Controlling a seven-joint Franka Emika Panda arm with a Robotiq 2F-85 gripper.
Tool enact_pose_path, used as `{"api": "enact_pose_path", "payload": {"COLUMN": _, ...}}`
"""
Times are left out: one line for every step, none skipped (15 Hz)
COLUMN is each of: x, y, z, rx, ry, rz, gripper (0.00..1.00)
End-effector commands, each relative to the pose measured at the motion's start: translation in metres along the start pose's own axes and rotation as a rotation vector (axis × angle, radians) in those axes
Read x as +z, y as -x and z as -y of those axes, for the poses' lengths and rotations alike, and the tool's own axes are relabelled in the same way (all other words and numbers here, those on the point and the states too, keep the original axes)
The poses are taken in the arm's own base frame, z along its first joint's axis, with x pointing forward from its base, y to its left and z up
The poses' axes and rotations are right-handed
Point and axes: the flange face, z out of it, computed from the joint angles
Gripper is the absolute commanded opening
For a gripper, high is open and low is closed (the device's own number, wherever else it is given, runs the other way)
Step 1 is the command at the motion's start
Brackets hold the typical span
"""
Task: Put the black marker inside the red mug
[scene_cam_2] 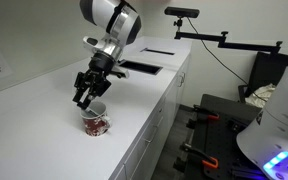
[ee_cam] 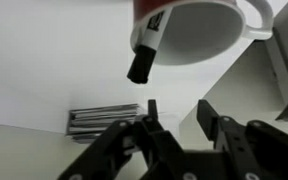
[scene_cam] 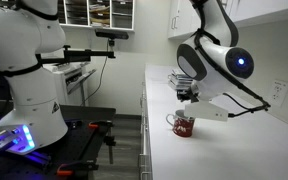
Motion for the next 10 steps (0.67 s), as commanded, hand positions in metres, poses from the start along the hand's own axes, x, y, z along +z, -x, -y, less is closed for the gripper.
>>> {"api": "enact_pose_path", "payload": {"x": -0.011, "y": -0.012, "z": -0.002, "rx": 0.098, "ry": 0.124, "rz": 0.085, "gripper": 0.8}}
{"api": "enact_pose_path", "payload": {"x": -0.014, "y": -0.016, "z": -0.002, "rx": 0.124, "ry": 0.157, "rz": 0.105, "gripper": 0.88}}
{"api": "enact_pose_path", "payload": {"x": -0.018, "y": -0.021, "z": -0.002, "rx": 0.161, "ry": 0.189, "rz": 0.126, "gripper": 0.95}}
{"api": "enact_pose_path", "payload": {"x": -0.021, "y": -0.027, "z": 0.0, "rx": 0.205, "ry": 0.216, "rz": 0.152, "gripper": 1.0}}
{"api": "enact_pose_path", "payload": {"x": -0.024, "y": -0.035, "z": 0.001, "rx": 0.247, "ry": 0.231, "rz": 0.182, "gripper": 1.0}}
{"api": "enact_pose_path", "payload": {"x": -0.026, "y": -0.04, "z": 0.002, "rx": 0.284, "ry": 0.246, "rz": 0.215, "gripper": 1.0}}
{"api": "enact_pose_path", "payload": {"x": -0.029, "y": -0.046, "z": 0.005, "rx": 0.318, "ry": 0.263, "rz": 0.248, "gripper": 1.0}}
{"api": "enact_pose_path", "payload": {"x": -0.03, "y": -0.051, "z": 0.007, "rx": 0.355, "ry": 0.278, "rz": 0.279, "gripper": 1.0}}
{"api": "enact_pose_path", "payload": {"x": -0.031, "y": -0.055, "z": 0.01, "rx": 0.391, "ry": 0.288, "rz": 0.316, "gripper": 1.0}}
{"api": "enact_pose_path", "payload": {"x": -0.031, "y": -0.058, "z": 0.011, "rx": 0.44, "ry": 0.289, "rz": 0.343, "gripper": 1.0}}
